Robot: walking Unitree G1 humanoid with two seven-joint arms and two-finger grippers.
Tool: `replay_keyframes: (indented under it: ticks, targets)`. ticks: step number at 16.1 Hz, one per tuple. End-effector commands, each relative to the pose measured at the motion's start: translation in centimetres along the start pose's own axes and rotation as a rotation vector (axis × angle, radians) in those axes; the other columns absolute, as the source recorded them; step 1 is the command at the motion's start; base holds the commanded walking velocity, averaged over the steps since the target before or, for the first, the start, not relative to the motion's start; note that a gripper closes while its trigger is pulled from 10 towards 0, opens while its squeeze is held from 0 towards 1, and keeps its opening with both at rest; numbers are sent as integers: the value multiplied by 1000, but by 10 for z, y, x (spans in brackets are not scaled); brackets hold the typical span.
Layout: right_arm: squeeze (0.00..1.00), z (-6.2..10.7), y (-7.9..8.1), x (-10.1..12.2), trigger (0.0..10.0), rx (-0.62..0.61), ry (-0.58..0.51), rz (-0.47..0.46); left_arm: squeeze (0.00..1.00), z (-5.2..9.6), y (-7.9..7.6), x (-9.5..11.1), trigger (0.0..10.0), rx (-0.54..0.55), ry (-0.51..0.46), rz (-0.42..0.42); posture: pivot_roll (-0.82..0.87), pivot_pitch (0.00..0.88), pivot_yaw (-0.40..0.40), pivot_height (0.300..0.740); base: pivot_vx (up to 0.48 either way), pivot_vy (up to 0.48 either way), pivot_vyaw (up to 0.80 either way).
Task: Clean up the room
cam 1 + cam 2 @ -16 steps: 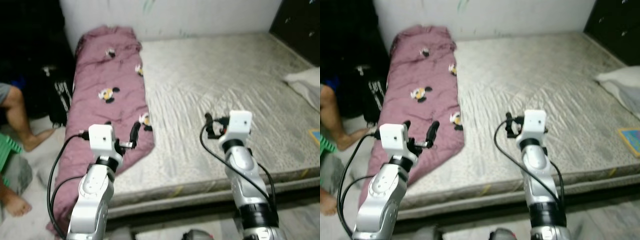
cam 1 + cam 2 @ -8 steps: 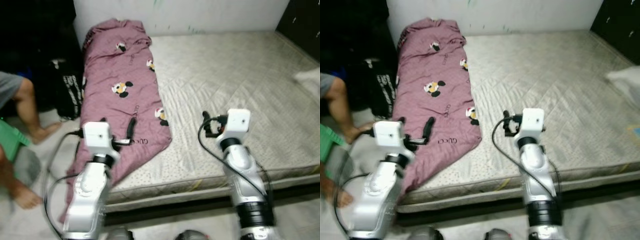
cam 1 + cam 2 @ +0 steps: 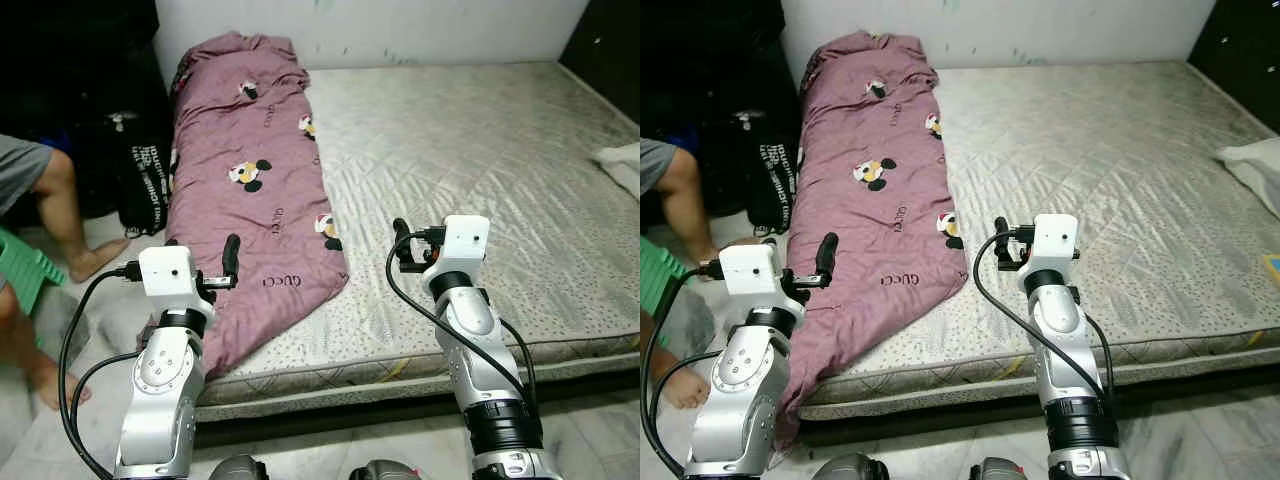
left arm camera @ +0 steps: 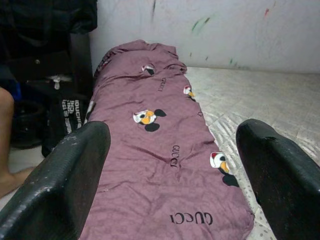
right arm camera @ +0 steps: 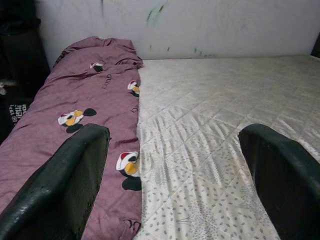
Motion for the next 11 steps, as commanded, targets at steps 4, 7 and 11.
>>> replay_keyframes:
  ticks: [4,7,11]
  targets:
    - [0,0,-2,4,10000,-8,-18,-8,0,0,1,-2,10000,14,11,1,-35,15,-6,740,0,0,0]
    - [0,0,-2,4,10000,-10,-16,-10,0,-1,2,-3,10000,15,21,20,-35,20,-5,740,0,286,0]
    - [0,1,-2,3,10000,-10,-13,-7,0,0,1,-4,10000,10,30,24,-36,22,-5,740,0,480,0]
Point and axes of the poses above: a point about 5 cm out from each wrist's last joint towards the gripper, its own z axis pointing back from the gripper into the wrist, its own x axis along the axis of the wrist's last joint, y = z × x, the point moved 3 cm from there along -z, pointing out of the wrist towards the gripper, and after that the axes turned 11 degrees about z, right-handed, at the moved point
